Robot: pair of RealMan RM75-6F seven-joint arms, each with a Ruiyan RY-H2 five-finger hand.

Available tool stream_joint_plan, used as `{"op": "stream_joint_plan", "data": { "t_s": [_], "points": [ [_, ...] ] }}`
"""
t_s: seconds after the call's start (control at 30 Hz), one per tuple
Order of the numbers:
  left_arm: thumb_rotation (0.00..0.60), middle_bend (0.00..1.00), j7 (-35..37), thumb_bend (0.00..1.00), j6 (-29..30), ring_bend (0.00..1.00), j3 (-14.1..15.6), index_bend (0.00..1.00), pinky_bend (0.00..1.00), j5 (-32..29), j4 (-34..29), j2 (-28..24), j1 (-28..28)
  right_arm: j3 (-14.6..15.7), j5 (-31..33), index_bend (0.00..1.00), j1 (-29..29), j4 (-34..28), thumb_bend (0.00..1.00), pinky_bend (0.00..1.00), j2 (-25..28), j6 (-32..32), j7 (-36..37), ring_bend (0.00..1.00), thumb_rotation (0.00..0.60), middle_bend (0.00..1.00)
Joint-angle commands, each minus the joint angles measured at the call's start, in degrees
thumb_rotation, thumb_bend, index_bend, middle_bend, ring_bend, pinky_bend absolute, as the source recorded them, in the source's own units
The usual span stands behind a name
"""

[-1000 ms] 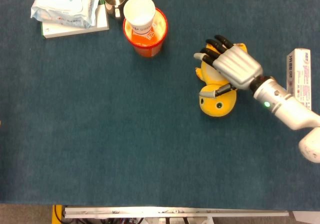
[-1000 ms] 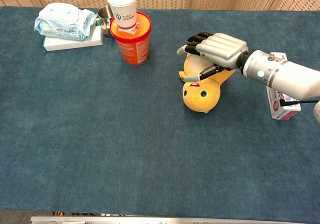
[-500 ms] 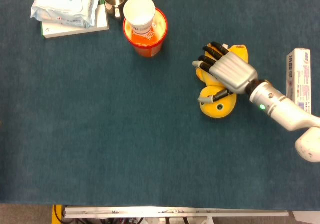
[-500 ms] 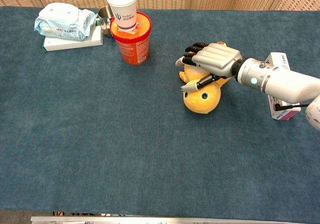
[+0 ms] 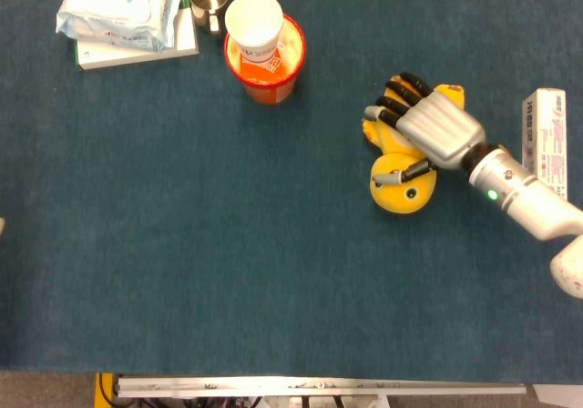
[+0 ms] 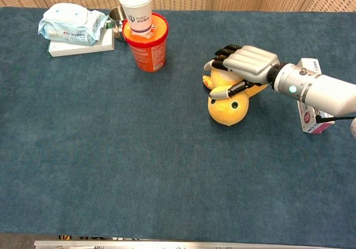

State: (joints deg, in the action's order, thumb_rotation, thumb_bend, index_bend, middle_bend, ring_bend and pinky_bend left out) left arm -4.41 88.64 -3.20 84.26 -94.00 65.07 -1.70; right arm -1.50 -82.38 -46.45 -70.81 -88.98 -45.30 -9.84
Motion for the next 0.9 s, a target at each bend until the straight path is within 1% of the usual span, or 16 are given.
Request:
{"op": "stream_joint_plan", "data": {
  "t_s": [0.03, 0.17, 0.4, 0.67, 0.8, 0.9],
  "points": [
    [0.6, 0.04, -0.1, 0.15, 0.1, 0.01, 0.0, 0.08, 0.03, 0.1, -0.1, 0.0, 0.0, 0.3, -0.6, 0.17, 0.0, -0.6, 0.0, 0.0, 0.0, -0.3, 0.1, 0.0, 0.035, 0.17],
    [0.6, 0.04, -0.2, 0.15, 0.1, 0.01, 0.0, 0.08, 0.03, -0.1, -0.2, -0.1, 0.1, 0.4, -1.0, 0.17, 0.1, -0.6, 0.0, 0.0, -0.1, -0.6, -0.1, 0.0, 0.034, 0.17],
    [0.6, 0.04, -0.1, 0.15, 0.1, 0.01, 0.1, 0.08, 0.03, -0.1, 0.1, -0.1, 0.2, -0.2, 0.4, 0.17, 0.2, 1.1, 0.0, 0.0, -0.4, 0.0, -0.5, 0.0, 0.037, 0.17],
    [0.6, 0.04, 0.1, 0.15, 0.2, 0.01, 0.1, 0.08, 0.03, -0.1, 0.1, -0.1, 0.2, 0.6, -1.5, 0.17, 0.2, -0.7, 0.0, 0.0, -0.8, -0.9, -0.5, 0.0, 0.036, 0.17],
    [0.6, 0.04, 0.3, 0.15, 0.1, 0.01, 0.1, 0.08, 0.03, 0.0, 0.2, -0.2, 0.2, 0.0, -0.4, 0.17, 0.9, -0.4, 0.0, 0.0, 0.0, -1.6, -0.6, 0.0, 0.036, 0.17],
    [0.6, 0.04, 0.4, 0.15, 0.0, 0.01, 0.1, 0.08, 0.03, 0.0, 0.3, -0.2, 0.1, -1.0, 0.2, 0.17, 1.8, -1.2, 0.0, 0.0, 1.3, -3.6, 0.3, 0.0, 0.037, 0.17]
  ]
}}
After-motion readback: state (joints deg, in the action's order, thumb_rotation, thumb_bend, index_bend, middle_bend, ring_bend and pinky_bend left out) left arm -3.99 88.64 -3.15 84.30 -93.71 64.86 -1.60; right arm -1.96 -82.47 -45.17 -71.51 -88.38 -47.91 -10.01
